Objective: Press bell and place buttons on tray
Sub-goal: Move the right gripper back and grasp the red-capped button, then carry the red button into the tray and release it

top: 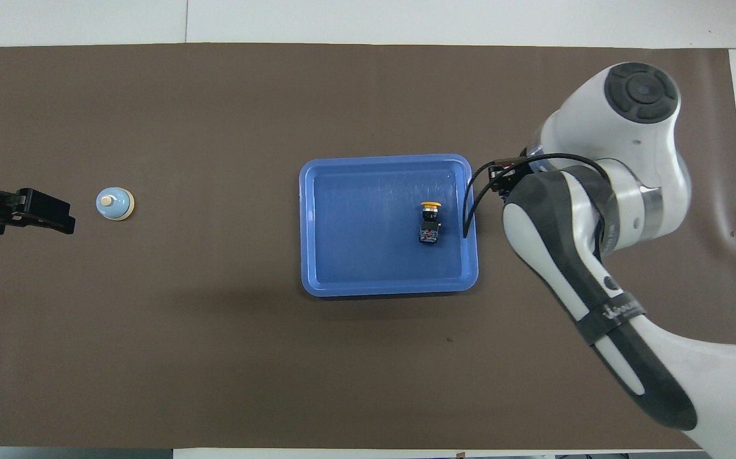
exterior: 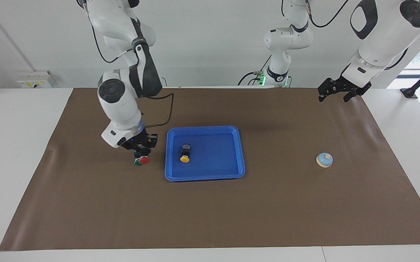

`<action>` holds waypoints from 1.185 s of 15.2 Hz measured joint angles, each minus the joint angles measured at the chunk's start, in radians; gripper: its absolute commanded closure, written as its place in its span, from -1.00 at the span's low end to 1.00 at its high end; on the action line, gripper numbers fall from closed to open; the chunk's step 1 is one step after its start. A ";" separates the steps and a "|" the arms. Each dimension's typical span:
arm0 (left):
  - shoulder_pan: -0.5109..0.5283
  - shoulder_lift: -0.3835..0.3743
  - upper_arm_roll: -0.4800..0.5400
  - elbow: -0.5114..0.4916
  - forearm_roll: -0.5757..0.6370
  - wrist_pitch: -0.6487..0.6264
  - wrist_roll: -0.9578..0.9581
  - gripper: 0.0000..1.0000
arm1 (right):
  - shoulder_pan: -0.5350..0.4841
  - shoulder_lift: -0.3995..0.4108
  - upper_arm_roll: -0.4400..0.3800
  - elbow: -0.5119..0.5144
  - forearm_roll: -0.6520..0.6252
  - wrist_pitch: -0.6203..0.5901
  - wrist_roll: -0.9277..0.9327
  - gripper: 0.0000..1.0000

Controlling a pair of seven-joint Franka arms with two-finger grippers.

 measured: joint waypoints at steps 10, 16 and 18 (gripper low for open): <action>0.000 0.000 0.000 0.000 0.000 0.000 0.000 -1.00 | 0.241 0.167 -0.002 0.076 0.039 0.117 0.392 1.00; 0.000 0.000 0.000 0.000 0.000 0.000 0.000 -1.00 | 0.242 0.189 -0.002 0.045 0.042 0.170 0.399 -1.00; 0.000 0.000 0.000 0.000 0.000 0.000 0.000 -1.00 | 0.242 0.188 -0.002 0.047 0.042 0.163 0.399 -1.00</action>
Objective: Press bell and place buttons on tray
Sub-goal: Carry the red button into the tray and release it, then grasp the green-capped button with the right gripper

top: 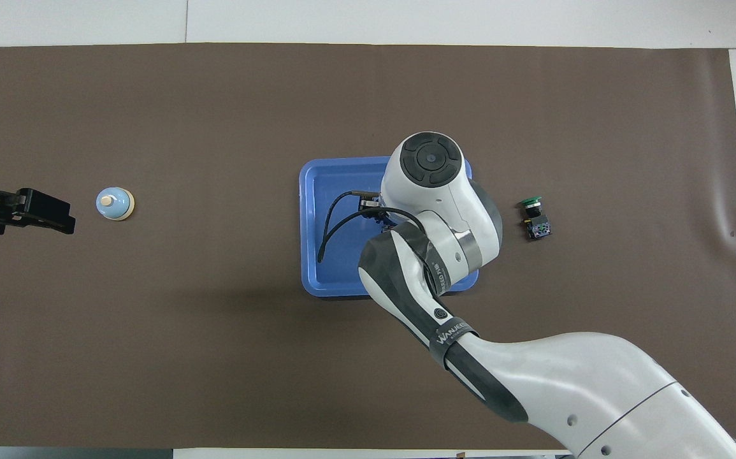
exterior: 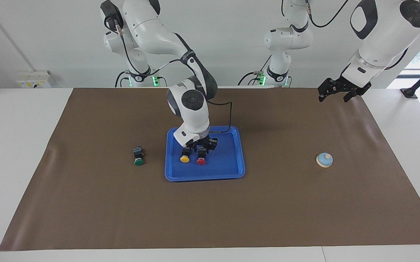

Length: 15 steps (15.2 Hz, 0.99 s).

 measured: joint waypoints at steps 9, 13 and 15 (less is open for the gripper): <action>0.000 0.000 0.000 0.000 0.000 0.000 0.000 -1.00 | -0.237 -0.085 -0.024 0.080 -0.020 -0.233 -0.417 -1.00; 0.000 0.000 0.000 0.000 0.000 0.000 0.000 -1.00 | -0.331 -0.118 -0.025 -0.034 -0.038 -0.188 -0.639 -1.00; 0.000 0.000 0.000 0.000 0.000 0.000 0.000 -1.00 | -0.359 -0.140 -0.025 -0.120 -0.040 -0.120 -0.739 -1.00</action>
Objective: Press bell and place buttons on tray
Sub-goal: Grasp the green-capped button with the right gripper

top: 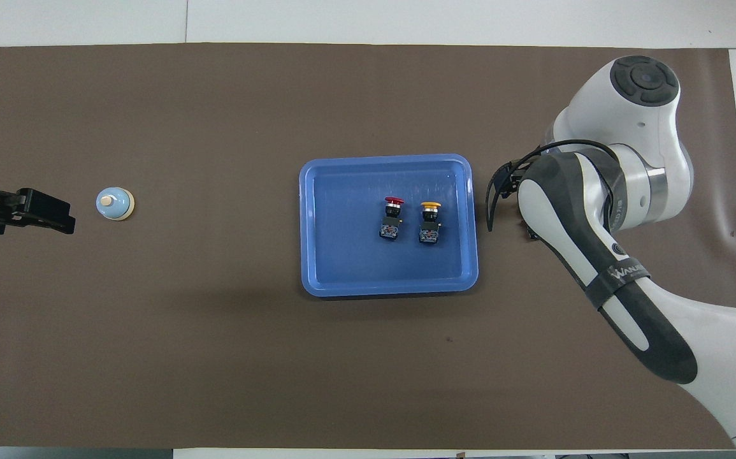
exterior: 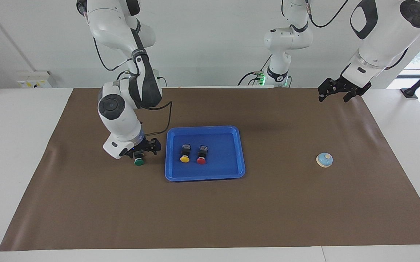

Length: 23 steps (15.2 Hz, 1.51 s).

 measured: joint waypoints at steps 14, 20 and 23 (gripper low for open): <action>0.000 0.000 0.000 0.000 0.000 0.000 0.000 -1.00 | -0.039 -0.082 0.005 -0.286 0.001 0.264 -0.100 1.00; 0.000 0.000 0.000 0.000 0.000 0.000 0.000 -1.00 | 0.026 -0.083 0.019 -0.070 0.038 0.025 0.169 1.00; 0.000 0.000 0.000 0.000 0.000 0.000 0.000 -1.00 | 0.153 -0.068 0.024 0.037 0.049 -0.036 0.399 1.00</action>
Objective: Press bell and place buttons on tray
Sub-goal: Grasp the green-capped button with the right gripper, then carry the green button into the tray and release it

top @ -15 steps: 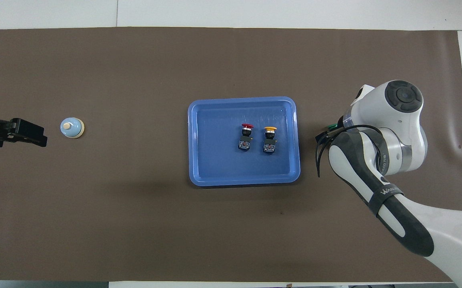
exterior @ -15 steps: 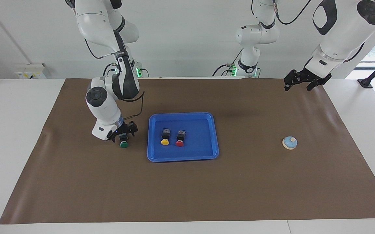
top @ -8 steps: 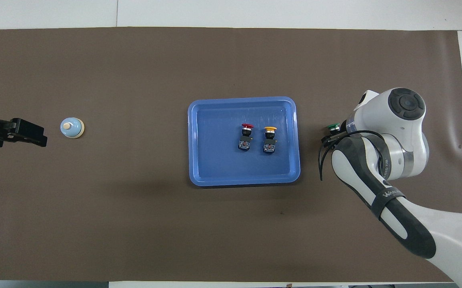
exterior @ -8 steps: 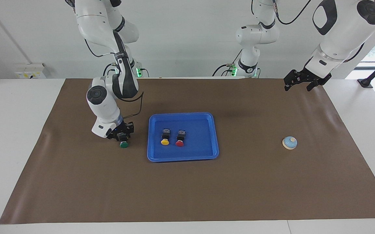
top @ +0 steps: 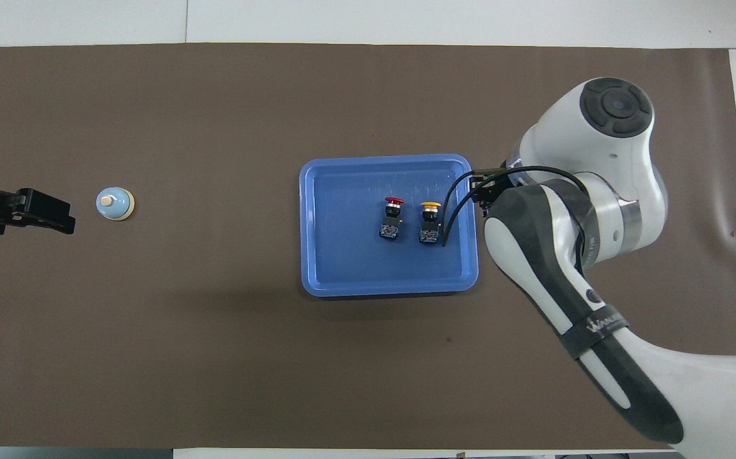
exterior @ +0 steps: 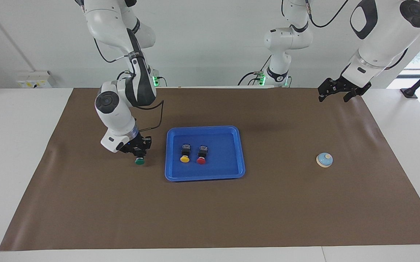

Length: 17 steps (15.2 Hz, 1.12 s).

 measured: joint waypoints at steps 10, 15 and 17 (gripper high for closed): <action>0.000 0.000 0.000 0.000 0.000 0.000 0.000 -1.00 | 0.272 0.216 0.002 0.187 0.023 0.038 0.380 1.00; 0.000 0.000 0.000 0.000 0.000 0.000 0.000 -1.00 | 0.277 0.231 0.001 0.188 0.024 0.066 0.382 1.00; 0.000 0.000 0.000 0.000 0.000 0.000 0.000 -1.00 | 0.280 0.235 0.001 0.180 0.024 0.087 0.382 1.00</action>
